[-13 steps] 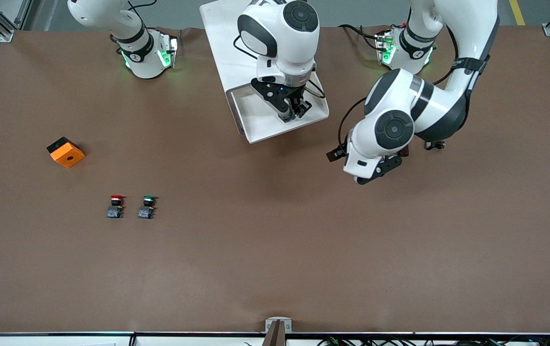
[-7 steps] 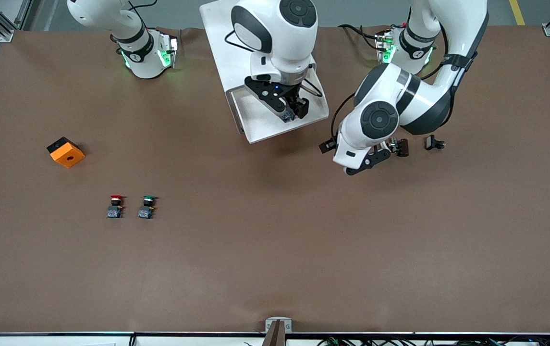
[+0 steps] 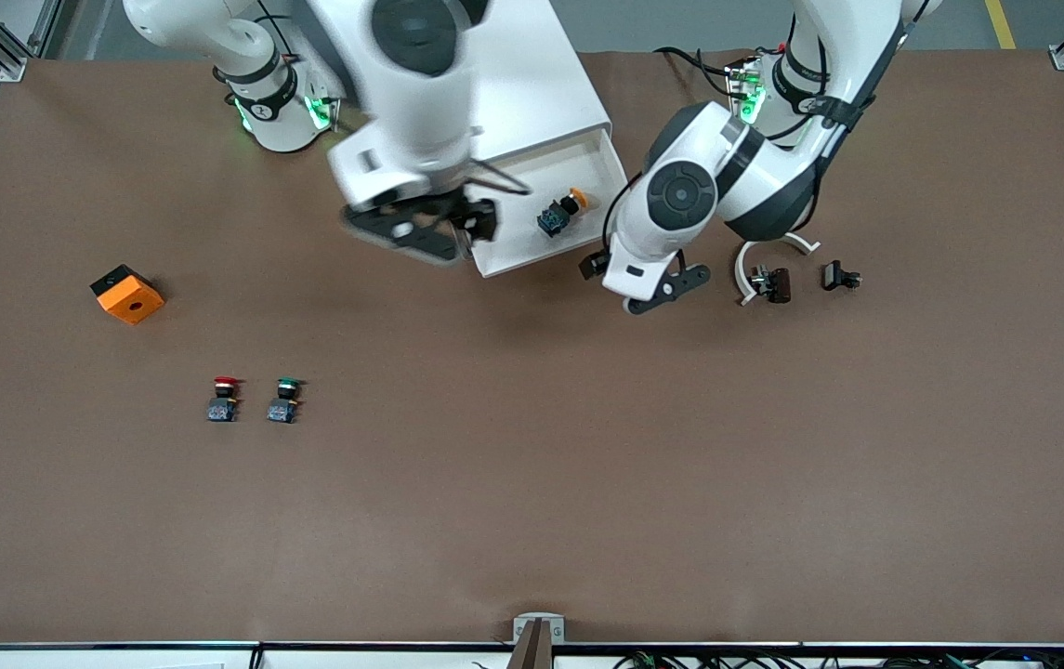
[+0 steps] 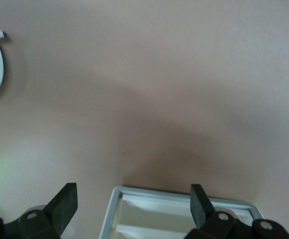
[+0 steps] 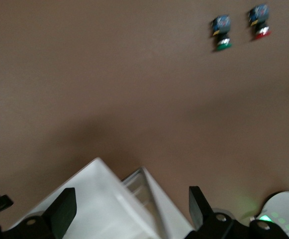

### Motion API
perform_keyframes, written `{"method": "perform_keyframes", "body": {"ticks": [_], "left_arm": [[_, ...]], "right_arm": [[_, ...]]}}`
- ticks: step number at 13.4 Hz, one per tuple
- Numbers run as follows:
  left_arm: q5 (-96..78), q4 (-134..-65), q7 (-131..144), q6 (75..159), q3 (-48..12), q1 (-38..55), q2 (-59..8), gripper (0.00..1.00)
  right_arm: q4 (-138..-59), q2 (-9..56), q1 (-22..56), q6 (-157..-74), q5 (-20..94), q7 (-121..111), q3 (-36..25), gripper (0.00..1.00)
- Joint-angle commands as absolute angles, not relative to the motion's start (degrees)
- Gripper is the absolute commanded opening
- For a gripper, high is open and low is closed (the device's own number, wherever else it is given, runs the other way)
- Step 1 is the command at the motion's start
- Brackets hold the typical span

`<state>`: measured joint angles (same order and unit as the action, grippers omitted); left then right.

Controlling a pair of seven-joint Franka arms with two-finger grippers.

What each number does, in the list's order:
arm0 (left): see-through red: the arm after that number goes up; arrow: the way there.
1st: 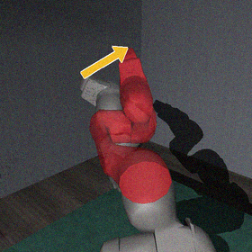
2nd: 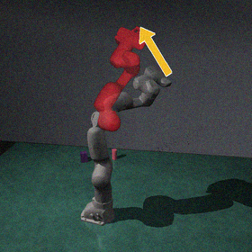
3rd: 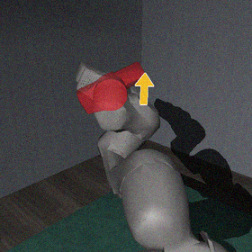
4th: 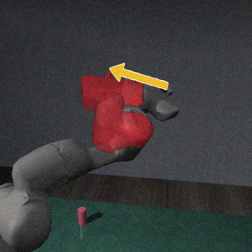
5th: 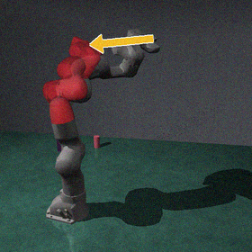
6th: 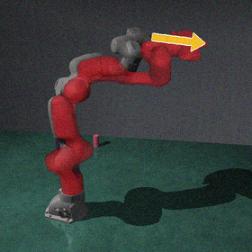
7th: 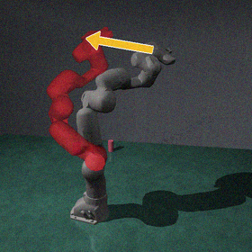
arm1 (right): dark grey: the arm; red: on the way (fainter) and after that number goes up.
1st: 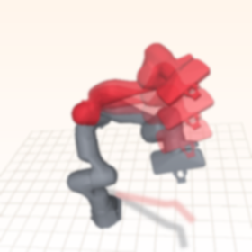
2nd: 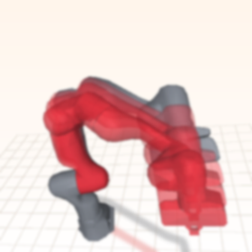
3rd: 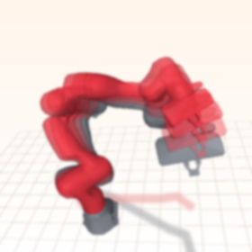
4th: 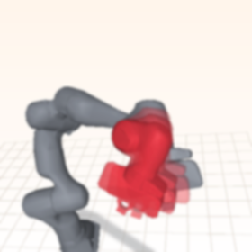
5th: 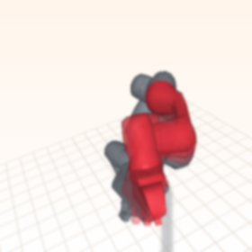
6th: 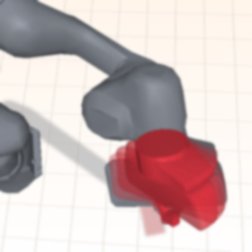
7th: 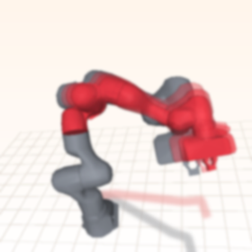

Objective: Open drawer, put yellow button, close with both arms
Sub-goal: 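Push the drawer shut with the left gripper while the right gripper withdraws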

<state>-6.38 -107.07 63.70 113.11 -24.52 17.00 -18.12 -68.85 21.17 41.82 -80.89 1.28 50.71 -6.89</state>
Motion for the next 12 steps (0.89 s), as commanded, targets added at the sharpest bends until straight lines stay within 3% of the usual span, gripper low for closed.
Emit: {"method": "perform_keyframes", "body": {"ticks": [1, 8, 12], "left_arm": [[-6.0, -109.3, 66.5, 114.1, -27.1, 16.7, -16.2, 1.0], [-8.2, -111.4, 71.2, 114.1, -35.1, 16.6, -16.2, 1.0], [-12.0, -111.5, 73.4, 114.0, -36.9, 16.7, -16.8, 1.0]], "right_arm": [[-69.3, 17.2, 32.7, -77.2, 1.8, 36.3, -5.7, 1.0], [-69.5, 14.4, 11.9, -70.5, 1.8, 6.7, -5.8, 1.0], [-69.7, 14.5, 6.3, -69.8, 1.3, 5.4, -5.6, 1.0]]}}
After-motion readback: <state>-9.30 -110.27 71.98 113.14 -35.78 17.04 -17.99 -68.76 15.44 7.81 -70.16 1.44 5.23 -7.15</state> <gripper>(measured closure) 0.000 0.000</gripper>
